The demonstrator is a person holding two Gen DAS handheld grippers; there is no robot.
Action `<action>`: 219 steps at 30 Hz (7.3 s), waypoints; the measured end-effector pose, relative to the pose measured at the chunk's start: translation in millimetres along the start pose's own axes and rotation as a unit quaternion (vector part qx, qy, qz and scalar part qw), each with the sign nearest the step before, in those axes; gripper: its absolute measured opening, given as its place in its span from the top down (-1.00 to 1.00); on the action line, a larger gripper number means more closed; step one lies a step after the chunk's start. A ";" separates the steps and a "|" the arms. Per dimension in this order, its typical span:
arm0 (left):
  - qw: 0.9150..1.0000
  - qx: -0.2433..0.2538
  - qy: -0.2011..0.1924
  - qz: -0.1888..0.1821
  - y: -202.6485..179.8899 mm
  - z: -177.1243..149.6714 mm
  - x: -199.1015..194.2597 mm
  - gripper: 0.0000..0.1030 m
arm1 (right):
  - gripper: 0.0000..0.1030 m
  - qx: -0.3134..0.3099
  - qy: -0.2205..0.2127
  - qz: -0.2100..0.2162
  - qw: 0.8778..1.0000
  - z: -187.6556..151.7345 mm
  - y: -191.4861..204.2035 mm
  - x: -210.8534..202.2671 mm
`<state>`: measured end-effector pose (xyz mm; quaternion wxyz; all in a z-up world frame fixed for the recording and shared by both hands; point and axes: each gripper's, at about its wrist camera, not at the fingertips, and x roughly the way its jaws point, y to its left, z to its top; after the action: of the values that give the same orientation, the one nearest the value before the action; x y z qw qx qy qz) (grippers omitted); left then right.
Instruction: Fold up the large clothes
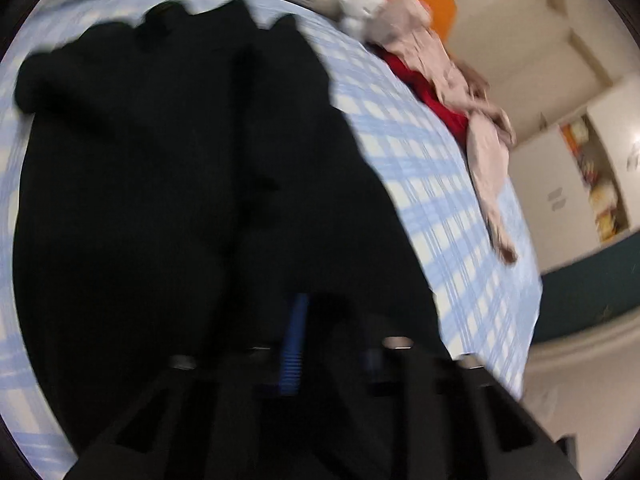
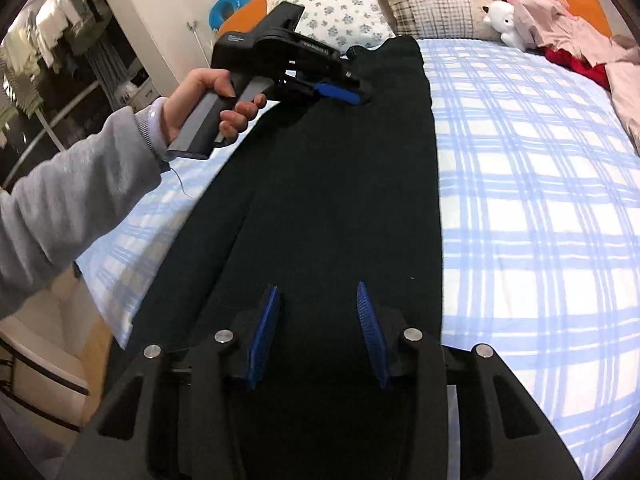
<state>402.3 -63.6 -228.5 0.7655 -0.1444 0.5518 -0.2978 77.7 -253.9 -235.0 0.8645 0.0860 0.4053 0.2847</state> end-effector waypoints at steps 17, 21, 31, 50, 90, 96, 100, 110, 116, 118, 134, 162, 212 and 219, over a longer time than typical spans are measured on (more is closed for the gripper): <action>0.997 -0.046 -0.068 0.006 -73.2 -285.1 -149.9 -0.83 | -0.42 0.129 0.055 0.149 0.979 -34.7 -54.1 -76.8; 0.994 -0.102 -0.039 -0.006 -46.1 -332.5 -133.9 -0.83 | -0.42 0.143 0.101 0.141 0.974 -52.4 -53.0 -51.8; 0.991 -0.121 0.009 -0.051 -46.1 -357.5 -102.3 -0.72 | -0.10 0.140 0.142 0.138 0.970 -45.3 -37.9 -32.9; 0.939 -0.208 0.008 -0.272 -51.9 -294.2 -125.2 0.67 | 0.70 0.211 0.130 0.271 0.930 20.2 -53.9 -49.0; 0.988 -0.021 -0.144 -0.041 -63.6 -115.7 -200.1 -0.82 | -0.88 0.198 0.032 0.200 0.959 209.0 -95.3 13.8; 0.995 0.055 -0.081 -0.014 -88.7 -131.8 -125.4 -0.63 | 0.32 0.091 0.079 0.114 0.986 184.3 -55.7 48.7; 0.998 0.011 -0.051 0.041 -54.5 -119.5 -79.7 -0.33 | 0.36 0.045 0.073 0.015 0.996 178.3 -53.8 87.0; 0.986 0.055 -0.084 0.131 -67.4 -131.1 -80.1 -0.18 | 0.29 0.005 0.055 -0.054 0.997 176.9 -52.5 115.6; 0.968 0.114 -0.145 0.170 -104.1 -162.6 -128.6 -0.35 | -0.05 -0.065 -0.008 -0.007 0.998 157.8 -11.0 50.6; 0.964 0.113 -0.130 0.202 -99.8 -170.2 -114.9 -0.35 | -0.03 -0.080 -0.002 -0.006 0.997 144.9 -0.4 53.8; 0.988 -0.041 -0.099 0.107 -48.2 -191.4 -164.5 -0.79 | -0.73 0.055 0.068 0.053 0.995 134.9 -49.1 4.1; 0.956 -0.211 -0.113 -0.170 29.3 -104.4 -175.3 0.40 | 0.23 0.300 0.053 0.313 0.900 204.3 -116.8 39.7; 0.963 -0.071 -0.168 0.196 111.6 201.2 -61.2 -0.96 | 0.11 0.010 -0.012 -0.112 0.994 419.9 -129.0 266.3; 0.979 -0.105 -0.160 0.067 91.7 130.4 -151.1 -0.96 | -0.92 0.139 -0.002 0.067 0.988 397.4 -181.1 146.1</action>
<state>518.6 87.0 -118.8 0.8426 -0.2325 0.4586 -0.1599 526.6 -288.2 -138.0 0.8238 0.2331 0.4327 0.2824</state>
